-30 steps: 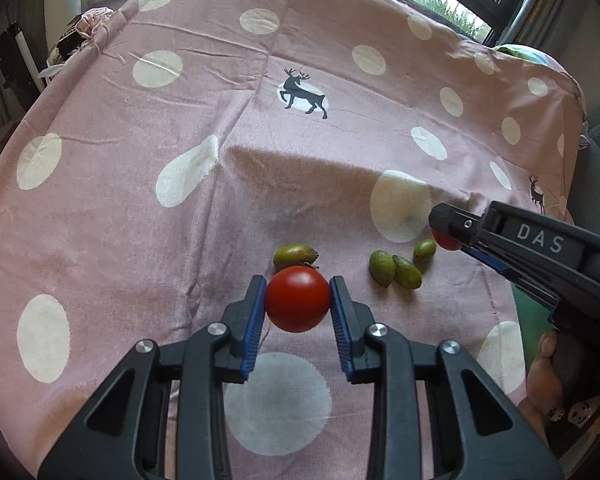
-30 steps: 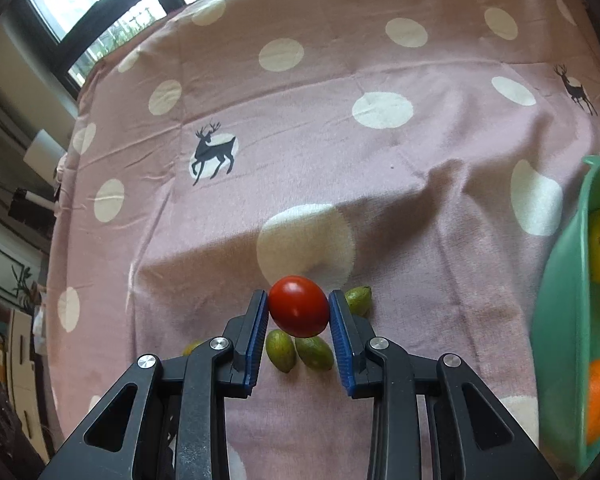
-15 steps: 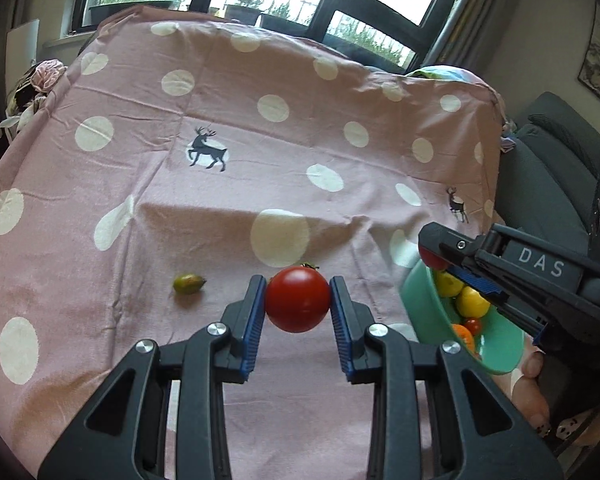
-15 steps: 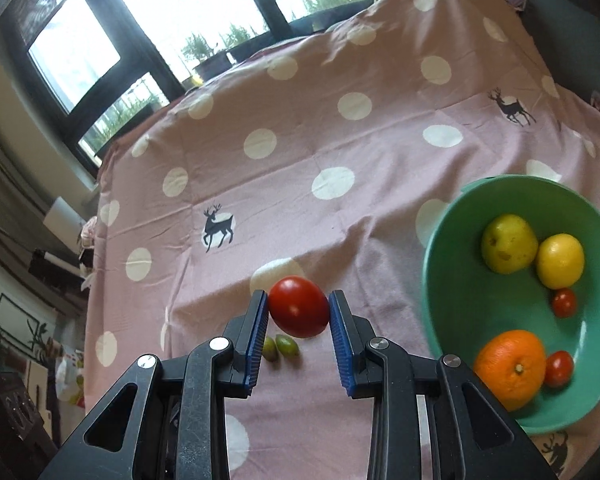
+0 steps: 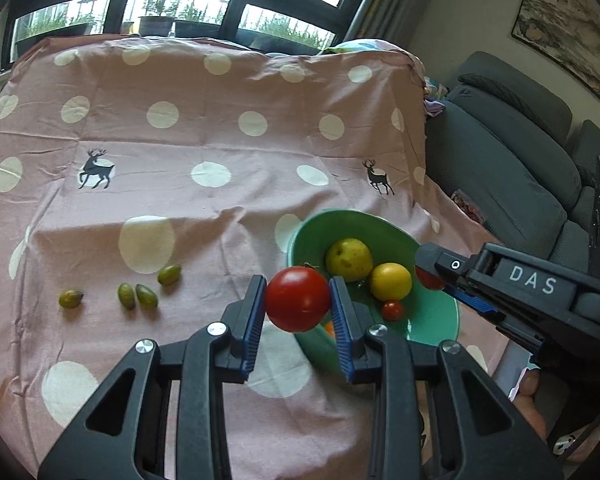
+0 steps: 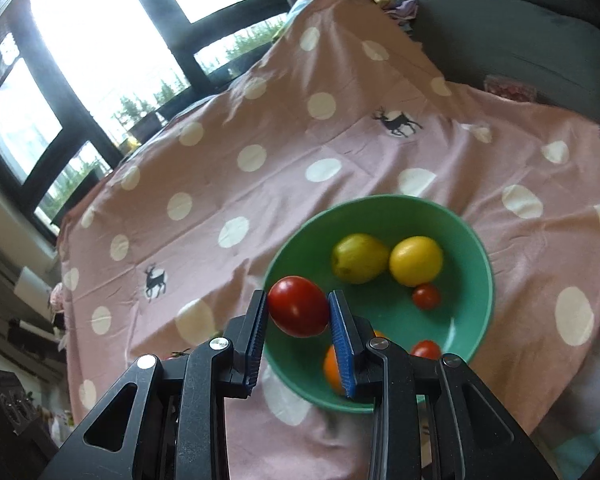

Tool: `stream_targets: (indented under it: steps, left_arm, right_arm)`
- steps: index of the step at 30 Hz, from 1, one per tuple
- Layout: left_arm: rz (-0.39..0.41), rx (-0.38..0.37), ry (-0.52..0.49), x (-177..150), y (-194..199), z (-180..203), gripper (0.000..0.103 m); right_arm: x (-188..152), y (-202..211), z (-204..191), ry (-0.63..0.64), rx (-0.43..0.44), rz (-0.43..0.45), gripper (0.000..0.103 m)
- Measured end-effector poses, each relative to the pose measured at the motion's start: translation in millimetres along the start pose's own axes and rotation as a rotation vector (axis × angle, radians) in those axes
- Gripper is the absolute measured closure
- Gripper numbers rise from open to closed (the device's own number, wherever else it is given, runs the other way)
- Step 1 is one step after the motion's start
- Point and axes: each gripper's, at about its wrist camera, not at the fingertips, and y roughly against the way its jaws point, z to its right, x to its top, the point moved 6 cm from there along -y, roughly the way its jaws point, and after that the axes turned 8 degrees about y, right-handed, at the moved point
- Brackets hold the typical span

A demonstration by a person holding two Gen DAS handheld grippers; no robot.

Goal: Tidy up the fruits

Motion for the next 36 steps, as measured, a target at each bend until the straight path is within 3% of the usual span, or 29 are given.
stream_targets:
  steps: [14, 23, 27, 36]
  left_arm:
    - [-0.117, -0.102, -0.003, -19, -47, 45, 0.072]
    - [-0.138, -0.097, -0.133, -19, -51, 73, 0.071]
    - [-0.149, -0.060, -0.192, -24, -58, 78, 0.071]
    - [-0.204, -0.072, -0.204, -34, -76, 78, 0.071]
  right_arm:
    - [0, -10, 69, -0.108, -0.048, -0.059, 0.070]
    - [-2, -13, 87, -0.148, -0.043, -0.078, 0.070]
    - [-1, -13, 95, -0.173, -0.031, -0.076, 0.070]
    - [-7, -25, 105, -0.217, -0.035, -0.118, 0.070]
